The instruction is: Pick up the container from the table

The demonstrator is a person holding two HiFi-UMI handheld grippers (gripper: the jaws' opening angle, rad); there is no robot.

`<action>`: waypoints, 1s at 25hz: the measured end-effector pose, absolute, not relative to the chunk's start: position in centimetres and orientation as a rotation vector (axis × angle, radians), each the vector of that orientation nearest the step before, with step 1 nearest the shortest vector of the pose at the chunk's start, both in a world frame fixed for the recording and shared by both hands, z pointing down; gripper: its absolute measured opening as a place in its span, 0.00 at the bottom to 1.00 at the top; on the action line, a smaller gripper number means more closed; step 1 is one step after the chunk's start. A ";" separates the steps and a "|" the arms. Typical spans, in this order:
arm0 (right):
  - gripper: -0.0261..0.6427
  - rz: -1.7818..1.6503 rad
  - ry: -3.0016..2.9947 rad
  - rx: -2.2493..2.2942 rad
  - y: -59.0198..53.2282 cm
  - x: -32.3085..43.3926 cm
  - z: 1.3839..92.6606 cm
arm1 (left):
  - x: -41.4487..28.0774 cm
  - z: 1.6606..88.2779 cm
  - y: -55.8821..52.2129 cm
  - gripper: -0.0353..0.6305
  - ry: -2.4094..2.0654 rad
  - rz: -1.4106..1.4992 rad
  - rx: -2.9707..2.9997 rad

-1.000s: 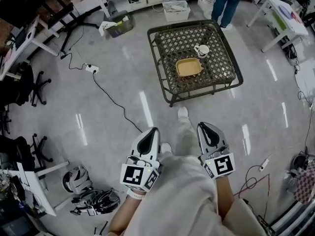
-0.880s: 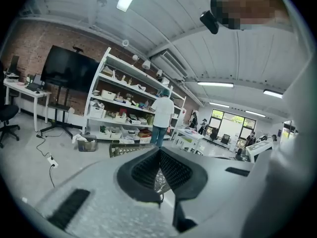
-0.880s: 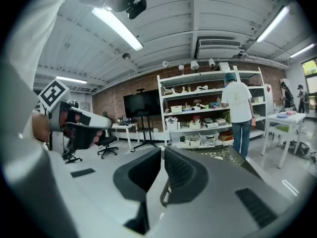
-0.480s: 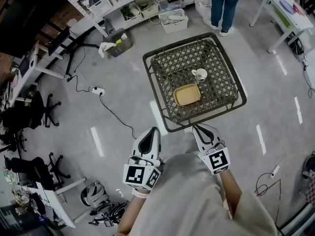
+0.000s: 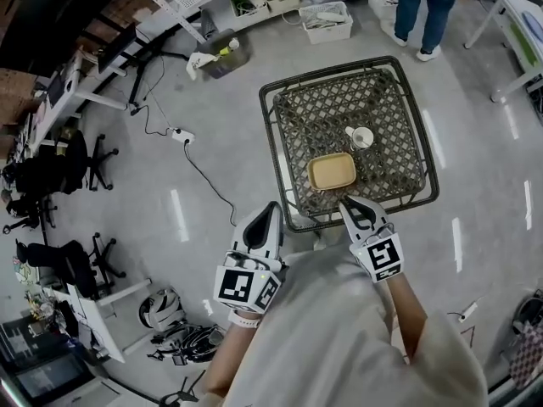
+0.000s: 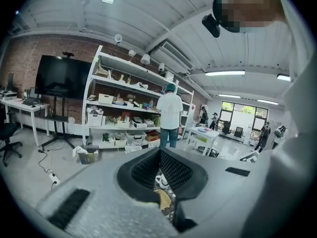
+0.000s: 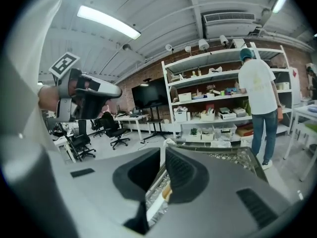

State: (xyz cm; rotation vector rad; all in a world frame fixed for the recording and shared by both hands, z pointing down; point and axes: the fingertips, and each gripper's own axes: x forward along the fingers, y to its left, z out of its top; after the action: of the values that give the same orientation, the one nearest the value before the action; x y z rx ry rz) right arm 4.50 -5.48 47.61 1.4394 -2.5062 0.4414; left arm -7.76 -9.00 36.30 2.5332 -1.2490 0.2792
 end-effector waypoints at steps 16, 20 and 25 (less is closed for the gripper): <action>0.09 0.616 -2.407 1.497 -9.6 7.0 54.5 | -7.8 38.4 -8.9 0.09 -1.312 0.301 2.440; 0.11 0.645 -2.347 1.490 -10.5 7.4 57.3 | -7.3 39.0 -9.1 0.09 -1.303 0.314 2.434; 0.14 0.659 -2.265 1.486 -11.6 8.5 60.6 | -6.8 39.5 -9.5 0.09 -1.279 0.346 2.423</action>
State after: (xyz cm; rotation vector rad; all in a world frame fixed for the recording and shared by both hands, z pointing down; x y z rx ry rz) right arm 8.52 -11.61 60.58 1.4862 -2.2650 0.6587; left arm -6.76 -9.53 39.46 2.4227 -1.2786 0.3459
